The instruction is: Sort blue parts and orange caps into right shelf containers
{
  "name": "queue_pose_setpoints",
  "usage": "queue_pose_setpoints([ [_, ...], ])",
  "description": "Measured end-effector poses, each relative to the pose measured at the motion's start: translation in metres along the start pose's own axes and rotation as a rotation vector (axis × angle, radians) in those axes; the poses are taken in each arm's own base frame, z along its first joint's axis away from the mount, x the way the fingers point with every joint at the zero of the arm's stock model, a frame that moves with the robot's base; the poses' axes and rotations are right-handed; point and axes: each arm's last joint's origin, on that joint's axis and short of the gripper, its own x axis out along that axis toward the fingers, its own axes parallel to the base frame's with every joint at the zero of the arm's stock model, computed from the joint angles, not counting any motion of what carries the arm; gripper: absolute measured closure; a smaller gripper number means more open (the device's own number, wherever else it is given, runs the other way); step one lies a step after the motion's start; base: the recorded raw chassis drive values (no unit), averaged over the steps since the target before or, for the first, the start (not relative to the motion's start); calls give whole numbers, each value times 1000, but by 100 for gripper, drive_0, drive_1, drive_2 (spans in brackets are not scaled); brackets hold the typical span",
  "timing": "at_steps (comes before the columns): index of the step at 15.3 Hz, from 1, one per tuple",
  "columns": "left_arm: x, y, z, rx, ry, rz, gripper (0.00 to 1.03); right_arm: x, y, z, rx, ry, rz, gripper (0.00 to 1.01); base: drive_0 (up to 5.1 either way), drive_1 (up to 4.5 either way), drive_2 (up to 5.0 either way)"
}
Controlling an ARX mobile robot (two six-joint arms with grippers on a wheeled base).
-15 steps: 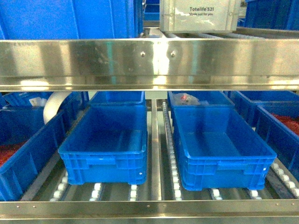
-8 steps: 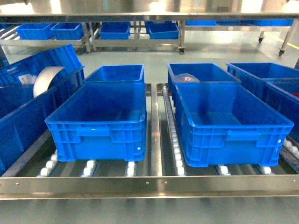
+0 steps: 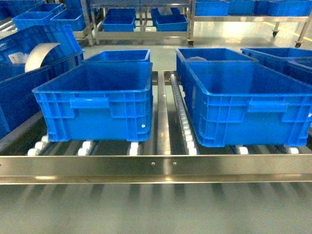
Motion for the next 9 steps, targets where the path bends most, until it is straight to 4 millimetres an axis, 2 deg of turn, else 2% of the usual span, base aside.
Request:
queue_pose_setpoints([
  [9,0,0,0,0,0,-1,62,0,0,0,-1,1,0,58,0,0,0],
])
